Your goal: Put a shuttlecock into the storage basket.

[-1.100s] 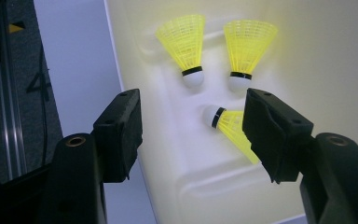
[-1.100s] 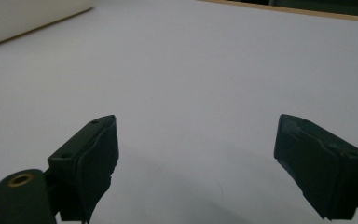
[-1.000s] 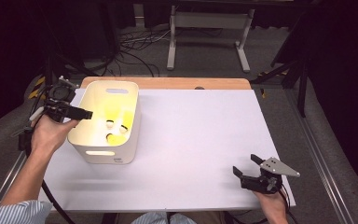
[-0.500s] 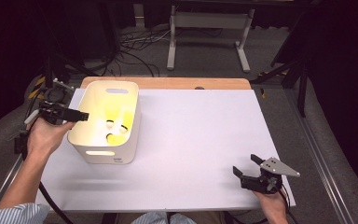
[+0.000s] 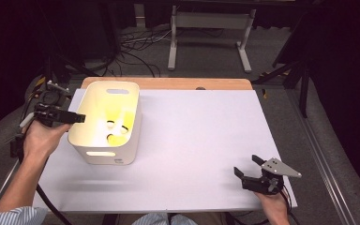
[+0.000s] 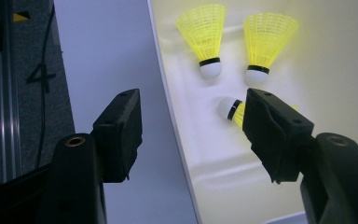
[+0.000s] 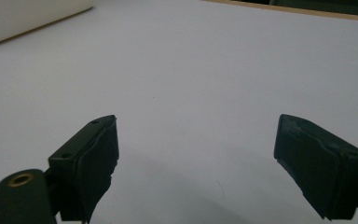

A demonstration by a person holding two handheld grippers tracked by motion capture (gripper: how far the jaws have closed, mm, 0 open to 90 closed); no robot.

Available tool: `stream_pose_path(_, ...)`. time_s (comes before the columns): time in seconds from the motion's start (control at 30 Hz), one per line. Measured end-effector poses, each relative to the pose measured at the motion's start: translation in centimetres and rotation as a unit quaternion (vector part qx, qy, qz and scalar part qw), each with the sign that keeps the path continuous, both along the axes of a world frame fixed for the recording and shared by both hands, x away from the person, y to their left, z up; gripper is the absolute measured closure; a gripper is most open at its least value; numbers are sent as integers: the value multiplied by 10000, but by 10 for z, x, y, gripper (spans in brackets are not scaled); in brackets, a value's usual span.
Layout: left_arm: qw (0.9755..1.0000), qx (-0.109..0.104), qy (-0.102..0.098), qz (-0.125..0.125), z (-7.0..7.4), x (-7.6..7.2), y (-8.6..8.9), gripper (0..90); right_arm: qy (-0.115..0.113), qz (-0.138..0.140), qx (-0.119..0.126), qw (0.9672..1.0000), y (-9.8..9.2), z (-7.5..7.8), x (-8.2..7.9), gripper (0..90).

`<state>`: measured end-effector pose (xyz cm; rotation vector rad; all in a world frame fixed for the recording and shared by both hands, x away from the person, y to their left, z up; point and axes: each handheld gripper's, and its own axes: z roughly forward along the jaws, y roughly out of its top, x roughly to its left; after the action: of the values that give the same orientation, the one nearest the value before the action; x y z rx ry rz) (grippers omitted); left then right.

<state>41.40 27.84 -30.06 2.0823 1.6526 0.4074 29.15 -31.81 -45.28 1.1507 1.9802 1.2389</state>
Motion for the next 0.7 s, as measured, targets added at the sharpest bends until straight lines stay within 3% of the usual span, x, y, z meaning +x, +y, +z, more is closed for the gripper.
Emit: stream_pose_path(0.7,9998,-87,-33,198,-6,-8,17,395,-11,-8,2,10000,0,0,0,143)
